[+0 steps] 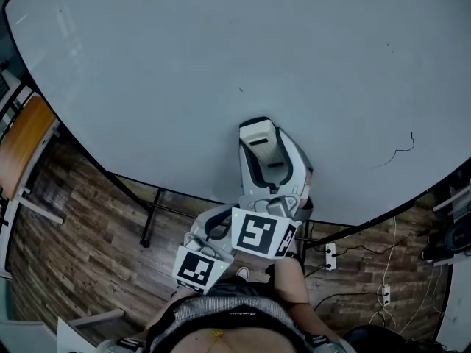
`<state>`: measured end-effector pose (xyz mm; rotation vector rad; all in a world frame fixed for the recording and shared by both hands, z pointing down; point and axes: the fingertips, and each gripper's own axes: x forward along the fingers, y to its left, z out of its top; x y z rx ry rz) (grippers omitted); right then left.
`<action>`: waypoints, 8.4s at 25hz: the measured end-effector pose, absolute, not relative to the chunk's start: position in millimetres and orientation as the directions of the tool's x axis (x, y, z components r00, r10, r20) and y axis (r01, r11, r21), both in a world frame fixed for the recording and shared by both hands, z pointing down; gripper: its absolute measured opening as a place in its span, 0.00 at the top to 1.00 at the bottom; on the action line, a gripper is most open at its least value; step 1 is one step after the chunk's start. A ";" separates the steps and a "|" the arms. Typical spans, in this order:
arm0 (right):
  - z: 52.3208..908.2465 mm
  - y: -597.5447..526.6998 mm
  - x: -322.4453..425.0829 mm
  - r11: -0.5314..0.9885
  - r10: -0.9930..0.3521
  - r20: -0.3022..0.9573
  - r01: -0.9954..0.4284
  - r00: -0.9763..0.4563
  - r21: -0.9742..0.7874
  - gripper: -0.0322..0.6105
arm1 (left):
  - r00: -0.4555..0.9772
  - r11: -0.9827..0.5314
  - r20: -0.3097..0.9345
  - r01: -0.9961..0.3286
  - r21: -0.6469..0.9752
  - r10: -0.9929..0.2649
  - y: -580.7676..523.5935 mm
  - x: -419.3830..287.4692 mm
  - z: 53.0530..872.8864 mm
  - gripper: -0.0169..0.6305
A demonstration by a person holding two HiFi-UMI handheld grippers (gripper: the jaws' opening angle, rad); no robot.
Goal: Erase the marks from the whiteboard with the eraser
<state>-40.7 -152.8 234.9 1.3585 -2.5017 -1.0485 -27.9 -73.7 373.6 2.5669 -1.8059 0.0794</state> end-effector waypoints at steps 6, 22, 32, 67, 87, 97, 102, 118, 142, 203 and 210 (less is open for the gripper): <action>225.5 -154.5 -47.6 0.359 -0.766 -0.207 -0.672 -0.608 0.648 0.53 | 0.284 -0.283 0.061 -0.959 0.021 -0.957 -65.3 -32.9 389.6 0.97; 129.3 -139.7 -113.2 0.402 -0.715 -0.297 -0.720 -0.632 0.565 0.53 | 0.348 -0.348 0.008 -0.938 0.000 -0.938 -72.4 -103.2 349.0 0.97; 145.7 -142.4 -102.9 0.440 -0.729 -0.292 -0.750 -0.620 0.494 0.53 | 0.396 -0.398 0.065 -0.917 -0.017 -0.916 -76.8 -100.9 364.6 0.97; 294.8 -129.5 -101.0 0.388 -0.808 -0.175 -0.733 -0.562 0.559 0.53 | 0.276 -0.276 -0.020 -0.961 -0.019 -0.961 -15.9 -140.0 371.9 0.97; 291.5 -118.5 -49.4 0.354 -0.826 -0.240 -0.800 -0.511 0.485 0.53 | 0.287 -0.284 -0.043 -0.956 -0.075 -0.957 -14.8 -121.8 382.5 0.97; 278.8 -163.2 72.2 0.384 -0.842 -0.186 -0.804 -0.507 0.453 0.53 | 0.339 -0.337 -0.028 -0.940 -0.051 -0.941 -69.4 -7.3 386.4 0.97; 273.9 -174.5 93.3 0.440 -0.779 -0.187 -0.736 -0.598 0.515 0.53 | 0.352 -0.353 0.020 -0.933 -0.067 -0.936 -98.1 44.9 394.5 0.97; 262.6 -188.5 205.2 0.387 -0.762 -0.259 -0.739 -0.593 0.551 0.53 | 0.268 -0.269 0.027 -0.962 -0.054 -0.963 -118.7 134.2 397.4 0.97; 237.8 -200.4 271.0 0.348 -0.869 -0.211 -0.856 -0.447 0.382 0.53 | 0.374 -0.375 0.030 -0.925 -0.060 -0.927 -134.1 174.3 392.7 0.97; 241.9 -192.5 253.9 0.274 -0.875 -0.204 -0.798 -0.438 0.537 0.53 | 0.495 -0.509 0.191 -0.860 -0.027 -0.847 -89.3 221.7 428.2 0.97; 176.3 -180.0 247.2 0.302 -0.843 -0.283 -0.839 -0.457 0.454 0.53 | 0.431 -0.444 0.166 -0.894 -0.052 -0.887 -83.4 194.1 412.1 0.97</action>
